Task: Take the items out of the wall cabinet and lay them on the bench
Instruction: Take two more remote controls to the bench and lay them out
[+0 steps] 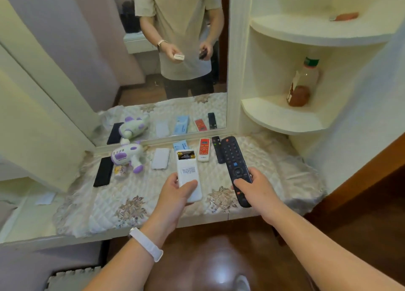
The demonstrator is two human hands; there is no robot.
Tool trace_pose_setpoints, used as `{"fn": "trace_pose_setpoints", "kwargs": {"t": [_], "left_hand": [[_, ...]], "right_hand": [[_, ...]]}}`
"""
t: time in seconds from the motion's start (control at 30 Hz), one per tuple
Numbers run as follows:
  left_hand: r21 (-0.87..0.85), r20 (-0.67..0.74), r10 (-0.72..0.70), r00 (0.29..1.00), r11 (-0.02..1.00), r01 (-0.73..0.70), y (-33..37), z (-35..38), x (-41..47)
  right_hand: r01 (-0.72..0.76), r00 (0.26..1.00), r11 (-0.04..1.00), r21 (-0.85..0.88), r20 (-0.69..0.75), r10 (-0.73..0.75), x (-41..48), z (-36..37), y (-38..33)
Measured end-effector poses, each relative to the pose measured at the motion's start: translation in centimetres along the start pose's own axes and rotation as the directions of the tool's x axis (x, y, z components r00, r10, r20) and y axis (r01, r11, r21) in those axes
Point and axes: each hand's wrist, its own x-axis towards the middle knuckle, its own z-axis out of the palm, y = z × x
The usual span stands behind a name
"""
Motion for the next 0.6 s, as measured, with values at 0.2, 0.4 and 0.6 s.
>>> {"fn": "trace_pose_setpoints", "kwargs": {"t": [0.2,0.4,0.6], "left_hand": [[0.017,-0.046,-0.078,0.996,0.997,0.078,-0.4,2.4,3.9],[0.025,-0.062,-0.203,0.977,0.978,0.205,-2.7,2.9,8.8],[0.119,-0.037,-0.305,0.952,0.944,0.308,-7.7,1.8,13.4]], "right_hand": [[-0.059,0.998,0.998,0.002,0.018,0.059,5.1,-1.8,1.4],[-0.134,0.991,0.99,-0.052,0.014,0.135,9.9,-0.3,3.4],[-0.255,0.959,0.953,-0.164,0.081,0.271,13.1,3.0,5.9]]}}
